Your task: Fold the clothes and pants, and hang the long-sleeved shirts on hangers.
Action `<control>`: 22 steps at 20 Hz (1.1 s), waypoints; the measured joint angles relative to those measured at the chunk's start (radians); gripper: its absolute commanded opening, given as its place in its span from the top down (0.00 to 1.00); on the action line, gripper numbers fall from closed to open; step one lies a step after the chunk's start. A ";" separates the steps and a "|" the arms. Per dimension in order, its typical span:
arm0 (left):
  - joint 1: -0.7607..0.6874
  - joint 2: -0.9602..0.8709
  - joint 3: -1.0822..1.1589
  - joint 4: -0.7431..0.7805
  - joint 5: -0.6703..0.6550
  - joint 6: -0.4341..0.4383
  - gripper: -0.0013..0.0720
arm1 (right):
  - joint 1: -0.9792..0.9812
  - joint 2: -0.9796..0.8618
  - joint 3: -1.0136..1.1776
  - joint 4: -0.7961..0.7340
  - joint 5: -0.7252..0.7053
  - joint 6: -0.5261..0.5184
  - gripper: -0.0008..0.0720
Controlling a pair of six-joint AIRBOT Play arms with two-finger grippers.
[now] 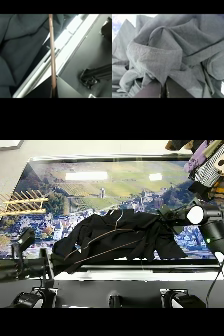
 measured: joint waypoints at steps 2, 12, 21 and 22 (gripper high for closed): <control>-0.029 -0.051 0.000 -0.015 0.047 0.041 0.96 | 0.000 0.020 0.000 0.009 0.006 -0.001 0.95; -0.222 -0.238 0.000 -0.034 0.359 0.137 0.96 | 0.000 0.192 0.000 0.060 0.036 -0.008 0.95; -0.438 -0.370 0.000 -0.035 0.625 0.150 0.96 | 0.054 0.302 0.000 0.099 0.035 0.005 0.95; -0.456 -0.381 0.000 -0.035 0.646 0.150 0.96 | 0.063 0.304 0.004 0.097 0.028 0.012 0.95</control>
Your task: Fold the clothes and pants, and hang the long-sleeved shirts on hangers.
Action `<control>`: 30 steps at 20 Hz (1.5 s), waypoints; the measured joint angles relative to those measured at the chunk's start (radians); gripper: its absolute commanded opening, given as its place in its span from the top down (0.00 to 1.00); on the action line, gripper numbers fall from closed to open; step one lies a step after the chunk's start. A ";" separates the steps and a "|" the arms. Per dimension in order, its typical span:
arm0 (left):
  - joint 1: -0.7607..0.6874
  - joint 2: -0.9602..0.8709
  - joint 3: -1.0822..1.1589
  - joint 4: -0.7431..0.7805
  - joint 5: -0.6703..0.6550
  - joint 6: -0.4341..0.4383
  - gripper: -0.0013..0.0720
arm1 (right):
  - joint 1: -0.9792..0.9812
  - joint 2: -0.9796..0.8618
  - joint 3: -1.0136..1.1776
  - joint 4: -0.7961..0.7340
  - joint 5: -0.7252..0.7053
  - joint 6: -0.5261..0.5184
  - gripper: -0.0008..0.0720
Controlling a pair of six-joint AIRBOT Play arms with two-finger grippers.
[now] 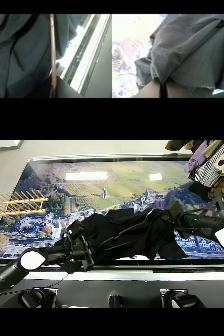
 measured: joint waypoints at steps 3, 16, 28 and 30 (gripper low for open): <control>-0.032 -0.025 0.000 -0.013 0.071 0.000 0.96 | 0.013 0.004 0.025 -0.018 -0.006 0.008 0.95; -0.093 -0.102 0.003 -0.157 0.212 0.004 0.96 | 0.019 -0.021 0.071 -0.032 0.018 -0.103 0.94; -0.106 -0.105 0.007 -0.213 0.216 0.004 0.96 | 0.019 -0.130 0.071 0.148 0.013 -0.424 0.49; -0.106 -0.105 0.008 -0.217 0.216 0.004 0.96 | 0.019 -0.132 0.072 0.169 0.038 -0.473 0.24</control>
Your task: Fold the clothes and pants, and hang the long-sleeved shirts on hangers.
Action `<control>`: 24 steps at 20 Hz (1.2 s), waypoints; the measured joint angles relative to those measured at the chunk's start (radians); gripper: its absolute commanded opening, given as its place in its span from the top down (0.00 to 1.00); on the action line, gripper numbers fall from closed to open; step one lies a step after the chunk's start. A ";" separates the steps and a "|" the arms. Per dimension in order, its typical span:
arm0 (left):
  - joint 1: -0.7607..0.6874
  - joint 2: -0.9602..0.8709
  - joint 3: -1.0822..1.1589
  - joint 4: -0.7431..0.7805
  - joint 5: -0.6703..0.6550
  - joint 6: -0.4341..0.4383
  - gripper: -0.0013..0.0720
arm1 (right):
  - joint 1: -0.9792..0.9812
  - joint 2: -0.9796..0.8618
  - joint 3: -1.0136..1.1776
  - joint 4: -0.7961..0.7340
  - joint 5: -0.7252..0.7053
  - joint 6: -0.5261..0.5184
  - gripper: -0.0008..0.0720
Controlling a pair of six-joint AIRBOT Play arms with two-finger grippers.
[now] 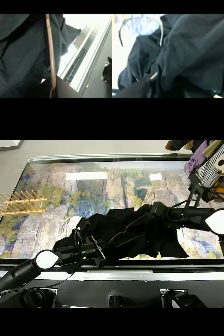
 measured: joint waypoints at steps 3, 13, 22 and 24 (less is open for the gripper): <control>0.000 0.000 0.000 -0.005 0.000 0.000 0.96 | -0.002 0.015 0.006 0.006 0.022 -0.051 0.16; 0.000 0.000 0.000 -0.006 0.009 0.000 0.96 | -0.314 0.006 0.212 -0.169 0.158 -0.042 0.17; 0.000 0.000 0.000 -0.006 0.017 0.000 0.96 | -0.513 -0.222 0.244 -0.018 0.413 -1.155 0.17; 0.000 0.000 0.000 -0.006 0.017 0.000 0.96 | -0.518 -0.259 0.245 0.015 0.362 -1.345 0.17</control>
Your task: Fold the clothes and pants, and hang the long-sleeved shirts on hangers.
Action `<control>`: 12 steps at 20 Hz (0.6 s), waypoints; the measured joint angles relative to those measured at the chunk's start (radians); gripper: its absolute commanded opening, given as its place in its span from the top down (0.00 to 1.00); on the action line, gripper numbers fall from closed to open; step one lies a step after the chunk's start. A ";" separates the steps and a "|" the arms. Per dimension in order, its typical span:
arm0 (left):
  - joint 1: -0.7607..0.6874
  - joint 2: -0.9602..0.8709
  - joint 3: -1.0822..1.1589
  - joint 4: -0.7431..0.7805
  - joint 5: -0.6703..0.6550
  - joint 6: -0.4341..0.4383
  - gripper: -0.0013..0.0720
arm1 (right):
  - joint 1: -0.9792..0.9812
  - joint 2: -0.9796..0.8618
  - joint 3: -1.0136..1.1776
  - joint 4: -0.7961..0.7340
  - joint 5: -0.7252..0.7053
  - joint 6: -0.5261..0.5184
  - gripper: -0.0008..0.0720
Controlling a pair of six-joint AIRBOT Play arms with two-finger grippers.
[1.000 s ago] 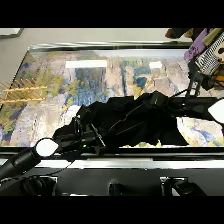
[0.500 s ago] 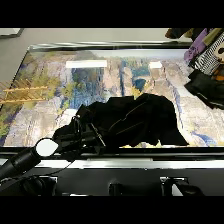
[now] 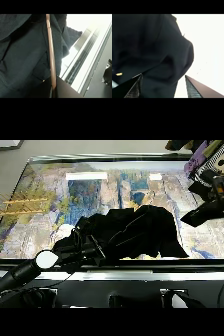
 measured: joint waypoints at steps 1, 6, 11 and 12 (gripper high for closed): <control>0.000 0.000 0.000 0.000 0.000 0.000 0.96 | -0.001 -0.019 0.000 0.021 -0.024 -0.077 0.17; 0.000 0.000 0.000 0.000 0.000 0.000 0.96 | -0.004 -0.133 0.000 0.153 -0.085 -0.345 0.17; 0.000 0.000 0.000 0.000 0.000 0.000 0.96 | 0.021 -0.230 0.000 0.250 -0.088 -0.435 0.17; 0.000 0.000 0.000 0.000 0.000 0.000 0.96 | 0.037 -0.246 0.000 0.257 -0.089 -0.447 0.17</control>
